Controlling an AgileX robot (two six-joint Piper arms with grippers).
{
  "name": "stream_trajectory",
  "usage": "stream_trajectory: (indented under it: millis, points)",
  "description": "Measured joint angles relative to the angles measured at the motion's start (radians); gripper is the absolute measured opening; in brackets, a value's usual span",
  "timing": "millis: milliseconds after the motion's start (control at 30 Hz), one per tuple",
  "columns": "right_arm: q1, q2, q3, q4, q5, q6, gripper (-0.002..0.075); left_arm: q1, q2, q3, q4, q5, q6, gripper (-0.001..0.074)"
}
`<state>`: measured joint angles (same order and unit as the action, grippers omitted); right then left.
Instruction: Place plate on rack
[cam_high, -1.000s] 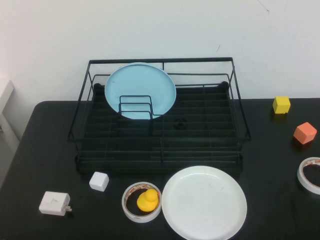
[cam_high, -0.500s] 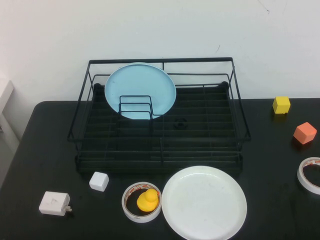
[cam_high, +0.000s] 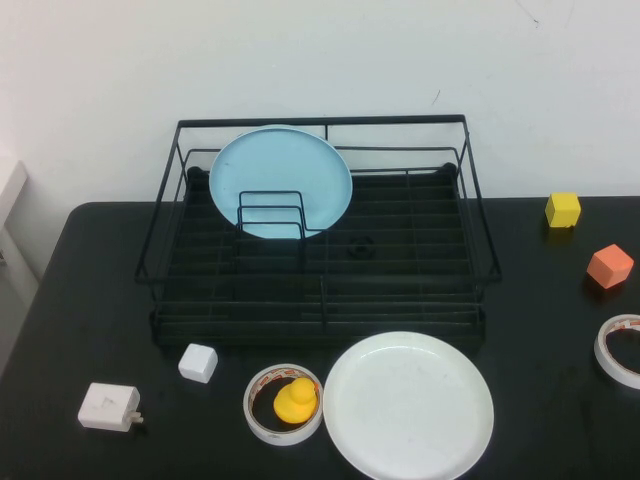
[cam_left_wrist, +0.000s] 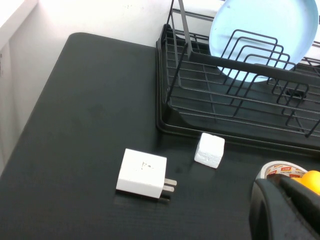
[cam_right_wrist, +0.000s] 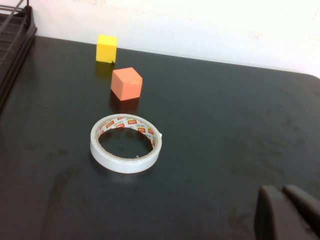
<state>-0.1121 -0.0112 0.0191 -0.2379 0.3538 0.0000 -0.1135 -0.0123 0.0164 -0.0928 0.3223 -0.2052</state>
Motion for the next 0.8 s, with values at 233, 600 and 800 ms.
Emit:
stream_trajectory:
  millis: [233, 600, 800]
  points:
    - [0.000, 0.000, 0.000, 0.000, 0.000, 0.000, -0.0002, 0.000, 0.000, 0.000, 0.000, 0.000, 0.000, -0.0003]
    - [0.000, 0.000, 0.000, 0.000, 0.000, 0.000, -0.0002, 0.000, 0.000, 0.000, 0.008, 0.000, -0.003, -0.0003]
    - [0.000, 0.000, 0.000, 0.000, 0.000, 0.000, -0.0002, 0.000, 0.000, 0.000, 0.013, 0.000, -0.003, -0.0003]
